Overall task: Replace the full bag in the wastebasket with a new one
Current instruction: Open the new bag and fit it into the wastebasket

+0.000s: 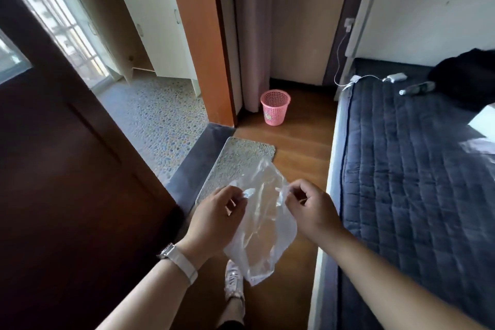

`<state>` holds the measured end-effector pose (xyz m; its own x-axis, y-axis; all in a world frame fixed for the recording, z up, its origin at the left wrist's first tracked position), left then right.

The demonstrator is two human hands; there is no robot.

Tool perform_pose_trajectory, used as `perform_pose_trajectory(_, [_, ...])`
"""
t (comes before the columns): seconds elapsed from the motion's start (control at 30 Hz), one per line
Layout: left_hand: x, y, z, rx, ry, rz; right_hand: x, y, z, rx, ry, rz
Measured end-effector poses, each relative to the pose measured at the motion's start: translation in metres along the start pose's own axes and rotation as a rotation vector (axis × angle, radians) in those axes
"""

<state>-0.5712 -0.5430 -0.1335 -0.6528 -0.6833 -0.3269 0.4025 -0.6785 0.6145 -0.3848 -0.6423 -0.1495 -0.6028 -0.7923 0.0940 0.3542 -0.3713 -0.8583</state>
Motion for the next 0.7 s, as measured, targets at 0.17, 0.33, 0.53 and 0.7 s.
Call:
perform_pose_trajectory(0.17, [-0.106, -0.050, -0.012, 0.098, -0.046, -0.055, -0.093, -0.013, -0.007, 0.042, 0.083, -0.076])
perform_pose_trajectory(0.33, [-0.211, -0.085, -0.011, 0.137, -0.103, -0.117, -0.179, -0.048, -0.003, 0.063, 0.195, -0.092])
perform_pose_trajectory(0.53, [-0.309, -0.096, -0.028, 0.190, -0.117, -0.178, -0.246, -0.062, 0.020, 0.071, 0.319, -0.061])
perform_pose_trajectory(0.7, [-0.373, -0.093, -0.068, 0.203, -0.146, -0.205, -0.307, -0.043, 0.050, 0.055, 0.380, -0.093])
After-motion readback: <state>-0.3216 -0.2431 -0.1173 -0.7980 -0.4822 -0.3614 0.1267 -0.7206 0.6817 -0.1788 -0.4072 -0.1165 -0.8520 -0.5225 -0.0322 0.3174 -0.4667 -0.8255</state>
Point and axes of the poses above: each hand's wrist, its own x-axis away from the middle knuckle, its own z-axis out of the back of the hand, y = z × x, the point moved 6 cm from there along -x, towards the middle knuckle, and after that the axes turned 11 degrees about -z, right-handed, at the moved point
